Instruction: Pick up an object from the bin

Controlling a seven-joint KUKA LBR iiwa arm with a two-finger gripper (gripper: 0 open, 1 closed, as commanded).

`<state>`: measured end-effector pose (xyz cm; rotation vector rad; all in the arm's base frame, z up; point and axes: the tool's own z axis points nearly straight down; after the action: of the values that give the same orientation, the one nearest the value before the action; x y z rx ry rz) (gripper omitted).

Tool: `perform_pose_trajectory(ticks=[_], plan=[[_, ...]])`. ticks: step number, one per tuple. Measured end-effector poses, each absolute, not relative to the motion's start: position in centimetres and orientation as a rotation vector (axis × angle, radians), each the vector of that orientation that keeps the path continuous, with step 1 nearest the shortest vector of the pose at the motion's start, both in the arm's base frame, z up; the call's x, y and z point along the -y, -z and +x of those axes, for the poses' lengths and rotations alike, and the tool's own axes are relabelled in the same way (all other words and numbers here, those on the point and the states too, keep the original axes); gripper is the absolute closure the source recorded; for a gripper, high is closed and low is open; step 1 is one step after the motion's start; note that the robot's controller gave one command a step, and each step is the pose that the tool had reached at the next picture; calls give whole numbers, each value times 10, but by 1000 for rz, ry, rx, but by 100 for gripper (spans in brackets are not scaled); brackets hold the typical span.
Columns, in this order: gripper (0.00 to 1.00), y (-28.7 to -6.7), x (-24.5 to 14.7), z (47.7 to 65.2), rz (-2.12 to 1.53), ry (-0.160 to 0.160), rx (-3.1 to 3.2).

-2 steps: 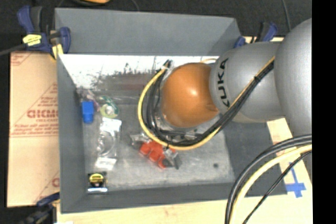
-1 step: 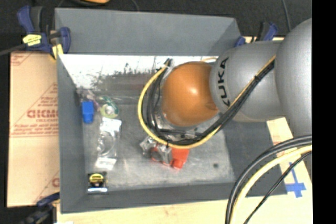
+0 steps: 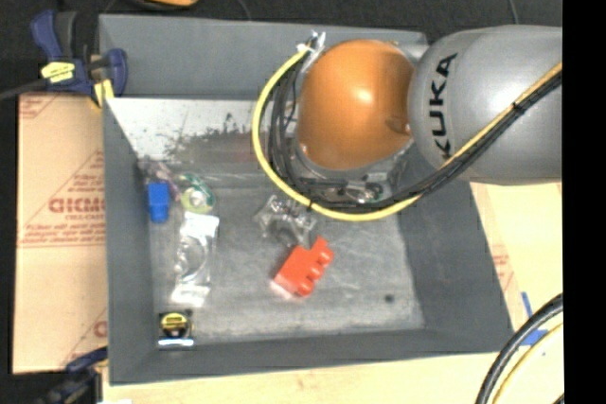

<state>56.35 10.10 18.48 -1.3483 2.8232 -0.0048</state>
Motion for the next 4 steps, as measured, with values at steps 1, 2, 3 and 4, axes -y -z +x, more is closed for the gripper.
perform_pose_trajectory(ticks=[1, 2, 3, 4], plan=[[0, -180, -101, 561, -1348, -2, -2834], [0, -124, -60, 519, -1605, -2, -2703], [0, -75, -54, 613, -1930, 7, -2470], [100, -78, -55, 613, -1925, 6, -2471]])
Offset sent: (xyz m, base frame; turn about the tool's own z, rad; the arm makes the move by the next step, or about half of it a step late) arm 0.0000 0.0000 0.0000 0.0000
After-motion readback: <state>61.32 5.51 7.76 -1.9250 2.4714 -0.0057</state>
